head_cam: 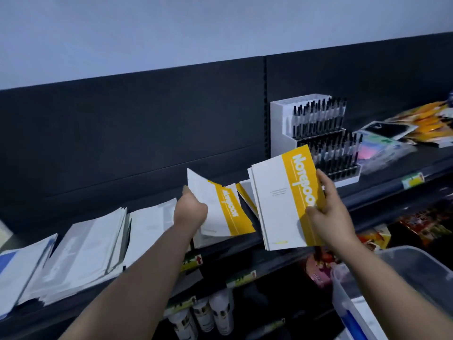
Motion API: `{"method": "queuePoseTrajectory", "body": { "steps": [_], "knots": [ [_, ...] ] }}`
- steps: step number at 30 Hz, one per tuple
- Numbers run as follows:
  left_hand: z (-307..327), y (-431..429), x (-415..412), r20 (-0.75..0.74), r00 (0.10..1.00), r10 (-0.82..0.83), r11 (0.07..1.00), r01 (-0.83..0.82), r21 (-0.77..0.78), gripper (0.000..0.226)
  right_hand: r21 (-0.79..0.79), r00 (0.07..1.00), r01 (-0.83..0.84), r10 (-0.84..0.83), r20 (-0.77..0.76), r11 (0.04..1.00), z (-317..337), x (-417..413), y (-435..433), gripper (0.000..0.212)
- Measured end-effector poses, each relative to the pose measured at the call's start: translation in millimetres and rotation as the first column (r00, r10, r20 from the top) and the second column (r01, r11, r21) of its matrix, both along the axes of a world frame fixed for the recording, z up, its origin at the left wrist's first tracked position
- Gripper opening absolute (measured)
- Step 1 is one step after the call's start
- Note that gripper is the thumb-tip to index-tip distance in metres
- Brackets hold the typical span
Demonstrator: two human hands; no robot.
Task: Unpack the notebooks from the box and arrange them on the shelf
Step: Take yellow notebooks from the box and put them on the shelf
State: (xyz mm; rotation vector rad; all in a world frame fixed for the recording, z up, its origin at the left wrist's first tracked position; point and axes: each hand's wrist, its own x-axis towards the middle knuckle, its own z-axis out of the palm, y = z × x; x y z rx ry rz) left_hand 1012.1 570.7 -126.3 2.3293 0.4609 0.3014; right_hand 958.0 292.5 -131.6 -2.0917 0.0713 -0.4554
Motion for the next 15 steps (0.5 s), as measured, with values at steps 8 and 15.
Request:
{"method": "queuePoseTrajectory", "body": {
  "steps": [8, 15],
  "knots": [
    [-21, 14, 25, -0.155, 0.986, -0.062, 0.900, 0.123, 0.418, 0.050, -0.009, 0.997, -0.057, 0.056, -0.048, 0.998, 2, 79, 21, 0.083],
    [-1, 7, 38, -0.092, 0.984, -0.150, 0.904, 0.174, 0.389, 0.050, -0.109, 0.979, -0.068, 0.045, -0.197, 0.992, 20, 143, 16, 0.073]
  ]
}}
